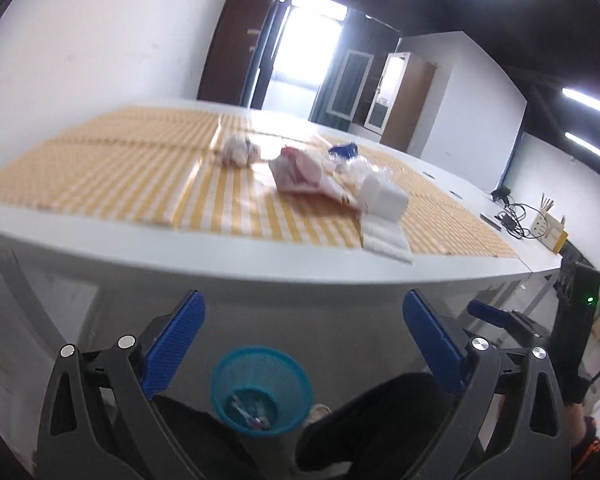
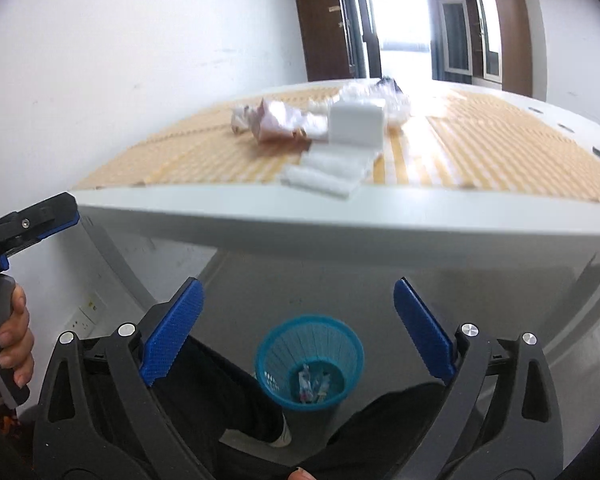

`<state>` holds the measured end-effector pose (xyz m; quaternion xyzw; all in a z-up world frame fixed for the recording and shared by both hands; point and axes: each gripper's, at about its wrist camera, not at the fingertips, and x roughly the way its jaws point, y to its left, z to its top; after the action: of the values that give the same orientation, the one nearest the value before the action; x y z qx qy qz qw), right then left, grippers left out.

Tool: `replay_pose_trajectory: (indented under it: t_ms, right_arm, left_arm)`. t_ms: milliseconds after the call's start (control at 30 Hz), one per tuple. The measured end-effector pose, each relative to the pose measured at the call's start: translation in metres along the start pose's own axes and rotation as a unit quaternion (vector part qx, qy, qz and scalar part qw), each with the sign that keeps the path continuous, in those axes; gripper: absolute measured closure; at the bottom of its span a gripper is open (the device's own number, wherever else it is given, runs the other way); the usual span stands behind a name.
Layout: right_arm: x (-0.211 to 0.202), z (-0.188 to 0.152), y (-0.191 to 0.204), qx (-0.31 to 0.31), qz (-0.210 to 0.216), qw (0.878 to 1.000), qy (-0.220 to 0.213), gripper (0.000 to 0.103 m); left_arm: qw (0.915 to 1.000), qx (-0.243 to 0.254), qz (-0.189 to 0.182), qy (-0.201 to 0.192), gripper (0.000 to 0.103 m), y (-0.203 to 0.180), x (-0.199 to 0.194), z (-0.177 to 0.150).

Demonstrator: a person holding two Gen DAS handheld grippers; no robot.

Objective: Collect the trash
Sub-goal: 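Raise both open tools back toward the table, then grasp the white paper bag with the left tool while the right tool grasps a tissue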

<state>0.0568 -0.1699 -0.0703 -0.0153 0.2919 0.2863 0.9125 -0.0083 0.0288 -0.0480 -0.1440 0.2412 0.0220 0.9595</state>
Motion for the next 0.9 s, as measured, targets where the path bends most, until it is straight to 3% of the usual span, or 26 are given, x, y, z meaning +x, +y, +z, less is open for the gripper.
replay_pose_trajectory:
  t_ms: [367, 633, 833, 900]
  right_arm:
    - [0.023, 0.054, -0.004, -0.027, -0.016, 1.0, 0.005, 0.011]
    - [0.069, 0.083, -0.013, -0.046, -0.02, 0.998, 0.038, 0.013]
    - [0.098, 0.088, -0.022, -0.039, -0.021, 0.997, 0.06, 0.02]
    - [0.105, 0.089, -0.025, -0.033, -0.015, 0.997, 0.069, 0.027]
  left_arm:
    - [0.9995, -0.031, -0.009, -0.009, 0.006, 0.017, 0.014, 0.055]
    - [0.9994, -0.016, 0.004, 0.03, 0.006, 0.018, 0.061, 0.075]
    - [0.9983, -0.015, 0.013, 0.054, 0.006, 0.021, 0.094, 0.093]
    - [0.9978, -0.001, 0.016, 0.064, 0.006, 0.016, 0.108, 0.101]
